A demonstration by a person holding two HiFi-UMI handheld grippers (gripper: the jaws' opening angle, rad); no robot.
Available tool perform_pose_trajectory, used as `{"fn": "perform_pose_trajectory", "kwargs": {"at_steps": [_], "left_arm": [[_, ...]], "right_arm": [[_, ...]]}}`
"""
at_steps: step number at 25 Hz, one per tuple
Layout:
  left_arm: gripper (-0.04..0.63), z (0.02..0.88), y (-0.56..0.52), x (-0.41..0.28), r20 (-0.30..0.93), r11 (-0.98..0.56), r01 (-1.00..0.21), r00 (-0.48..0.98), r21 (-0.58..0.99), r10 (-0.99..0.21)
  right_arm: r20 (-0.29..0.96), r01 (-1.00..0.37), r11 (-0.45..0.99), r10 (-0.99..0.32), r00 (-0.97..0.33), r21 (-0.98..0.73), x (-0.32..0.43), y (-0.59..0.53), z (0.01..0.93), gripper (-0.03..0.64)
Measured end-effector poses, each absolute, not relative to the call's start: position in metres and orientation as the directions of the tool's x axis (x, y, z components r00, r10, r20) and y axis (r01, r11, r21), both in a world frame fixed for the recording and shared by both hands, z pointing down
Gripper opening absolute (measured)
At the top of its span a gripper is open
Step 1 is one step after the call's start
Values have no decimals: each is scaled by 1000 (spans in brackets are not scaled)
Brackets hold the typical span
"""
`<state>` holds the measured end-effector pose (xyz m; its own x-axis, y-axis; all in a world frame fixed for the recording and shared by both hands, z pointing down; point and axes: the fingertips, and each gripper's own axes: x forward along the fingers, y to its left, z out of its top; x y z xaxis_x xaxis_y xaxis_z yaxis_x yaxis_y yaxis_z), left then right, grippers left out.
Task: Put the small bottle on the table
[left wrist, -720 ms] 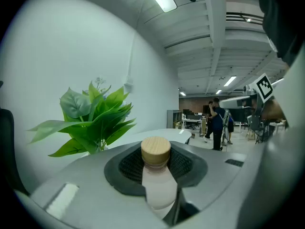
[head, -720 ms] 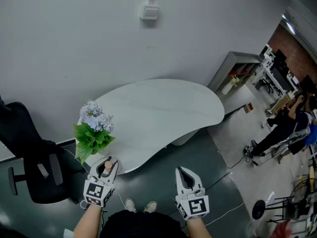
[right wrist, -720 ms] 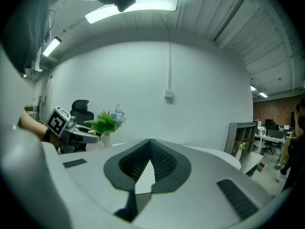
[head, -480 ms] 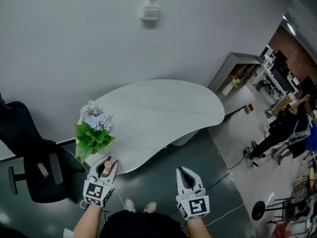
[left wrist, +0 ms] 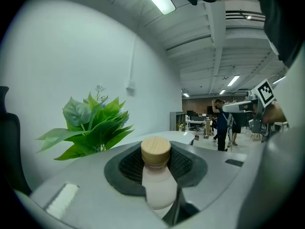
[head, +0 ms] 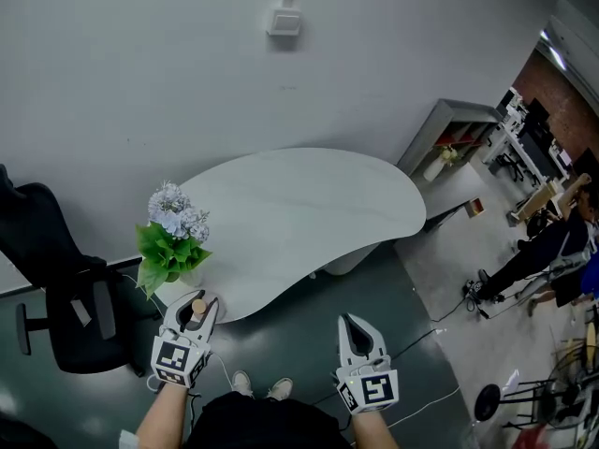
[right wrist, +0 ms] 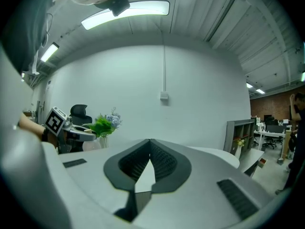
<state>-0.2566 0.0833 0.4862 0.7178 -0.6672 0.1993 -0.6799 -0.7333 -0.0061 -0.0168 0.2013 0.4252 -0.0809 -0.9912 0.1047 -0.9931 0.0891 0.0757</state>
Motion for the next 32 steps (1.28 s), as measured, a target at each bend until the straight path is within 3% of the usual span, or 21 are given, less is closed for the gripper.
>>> {"fn": "perform_pose_trajectory", "kwargs": {"at_steps": [16,32], "left_arm": [[112,495,79,-207,211,-715,-699,697,-13,-686],[112,502,-23,-141,208,-754,-656,739,11,-640]], "right_arm": [[147,-992,110,-984,-101,55,44,233,450,6],[165,-992,97,-983,-82,84,101,93,448,6]]}}
